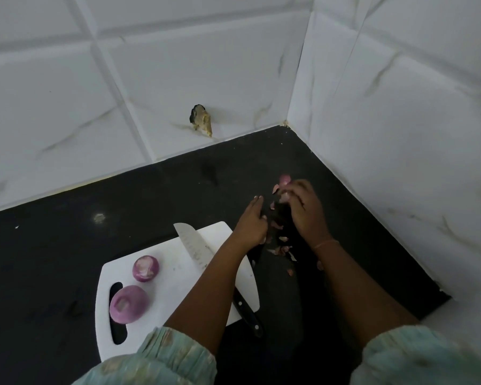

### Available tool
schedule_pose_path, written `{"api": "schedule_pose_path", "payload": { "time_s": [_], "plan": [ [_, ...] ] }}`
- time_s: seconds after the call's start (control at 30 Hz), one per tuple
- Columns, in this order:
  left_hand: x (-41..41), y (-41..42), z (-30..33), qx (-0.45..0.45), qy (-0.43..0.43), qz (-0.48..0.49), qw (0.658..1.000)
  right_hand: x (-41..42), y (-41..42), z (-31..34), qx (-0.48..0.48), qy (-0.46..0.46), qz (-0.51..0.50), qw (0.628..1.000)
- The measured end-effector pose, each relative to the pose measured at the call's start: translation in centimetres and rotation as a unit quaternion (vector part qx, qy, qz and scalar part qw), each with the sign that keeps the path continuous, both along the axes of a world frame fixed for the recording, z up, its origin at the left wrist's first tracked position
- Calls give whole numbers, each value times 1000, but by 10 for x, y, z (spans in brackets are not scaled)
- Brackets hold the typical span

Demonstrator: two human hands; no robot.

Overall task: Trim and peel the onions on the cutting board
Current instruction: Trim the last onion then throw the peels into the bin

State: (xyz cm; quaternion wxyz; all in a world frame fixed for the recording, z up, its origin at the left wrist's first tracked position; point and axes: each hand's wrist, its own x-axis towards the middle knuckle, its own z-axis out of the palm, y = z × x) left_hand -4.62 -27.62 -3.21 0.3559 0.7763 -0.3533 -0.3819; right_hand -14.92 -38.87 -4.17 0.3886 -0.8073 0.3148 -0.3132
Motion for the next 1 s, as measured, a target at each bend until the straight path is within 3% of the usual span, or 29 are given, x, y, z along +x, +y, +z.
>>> {"api": "schedule_pose_path", "payload": {
  "time_s": [0.1, 0.2, 0.3, 0.43, 0.53, 0.7, 0.8, 0.9, 1.0],
  "plan": [
    [-1, 1, -1, -1, -21, -20, 1000, 24, -19, -5, 47, 71, 7, 996],
    [-4, 5, -2, -59, -11, 1, 998, 29, -11, -11, 48, 129, 105, 985],
    [-4, 8, 1, -90, 67, 59, 992, 11, 11, -13, 25, 109, 146, 983],
    [1, 7, 8, -49, 137, 113, 983, -26, 37, -11, 27, 76, 154, 985],
    [3, 10, 13, -26, 82, 76, 993, -52, 45, -5, 15, 68, 113, 991],
    [3, 20, 17, -45, -17, 81, 996, -96, 55, -1, -1, -21, -78, 997],
    [16, 13, 10, -34, -98, 77, 992, -110, 75, -20, 18, 41, -168, 985],
    [23, -1, 3, 25, -160, 24, 986, -97, 106, -37, -43, 172, -125, 976],
    [25, -11, -1, 75, -234, -60, 967, -74, 123, -35, -71, 217, -38, 973]
  ]
}}
